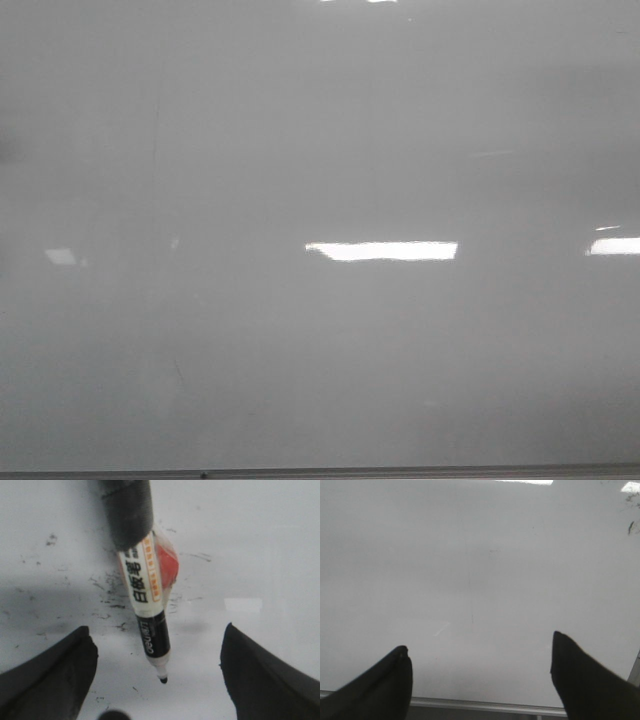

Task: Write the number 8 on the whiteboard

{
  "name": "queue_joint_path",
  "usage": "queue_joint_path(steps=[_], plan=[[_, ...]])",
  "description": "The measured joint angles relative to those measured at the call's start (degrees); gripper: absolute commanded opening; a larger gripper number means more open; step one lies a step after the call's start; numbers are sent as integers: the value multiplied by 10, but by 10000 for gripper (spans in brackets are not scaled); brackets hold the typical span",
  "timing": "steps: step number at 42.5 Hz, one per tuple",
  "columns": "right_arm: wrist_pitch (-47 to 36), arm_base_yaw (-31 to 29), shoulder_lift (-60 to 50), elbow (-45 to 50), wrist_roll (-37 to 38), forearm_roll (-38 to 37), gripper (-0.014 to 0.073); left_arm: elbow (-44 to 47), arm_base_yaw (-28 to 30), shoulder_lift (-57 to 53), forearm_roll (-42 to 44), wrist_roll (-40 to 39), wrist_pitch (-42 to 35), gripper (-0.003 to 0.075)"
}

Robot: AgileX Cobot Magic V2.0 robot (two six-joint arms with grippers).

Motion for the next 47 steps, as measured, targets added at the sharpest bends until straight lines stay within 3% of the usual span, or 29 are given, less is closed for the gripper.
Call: queue_joint_path(steps=[6, 18, 25, 35, 47], plan=[[0, 0, 0, 0, 0, 0, 591, -1, 0, 24, -1, 0, -32, 473], [0, 0, 0, 0, 0, 0, 591, -1, 0, 35, -1, 0, -55, 113], [0, 0, 0, 0, 0, 0, 591, -1, 0, 35, -1, 0, -57, -17], [7, 0, 0, -3, 0, 0, 591, -5, 0, 8, -1, 1, -16, -21], [87, 0, 0, -62, 0, 13, 591, -91, -42, -54, 6, 93, 202, -21]])
